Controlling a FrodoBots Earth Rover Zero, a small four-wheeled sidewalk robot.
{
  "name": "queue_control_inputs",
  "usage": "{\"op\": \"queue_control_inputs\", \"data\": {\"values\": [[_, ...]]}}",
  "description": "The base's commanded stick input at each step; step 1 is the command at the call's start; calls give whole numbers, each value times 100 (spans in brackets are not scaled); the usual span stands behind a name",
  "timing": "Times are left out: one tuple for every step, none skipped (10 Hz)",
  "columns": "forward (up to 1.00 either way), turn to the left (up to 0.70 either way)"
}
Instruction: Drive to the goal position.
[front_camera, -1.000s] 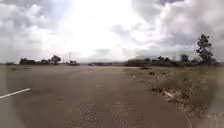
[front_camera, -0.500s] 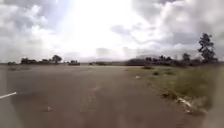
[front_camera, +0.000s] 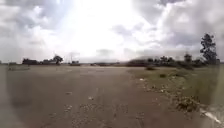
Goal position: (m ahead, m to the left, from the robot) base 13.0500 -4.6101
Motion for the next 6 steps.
{"op": "queue_control_inputs", "data": {"values": [[100,0],[100,0],[100,0],[100,0],[100,0],[100,0]]}}
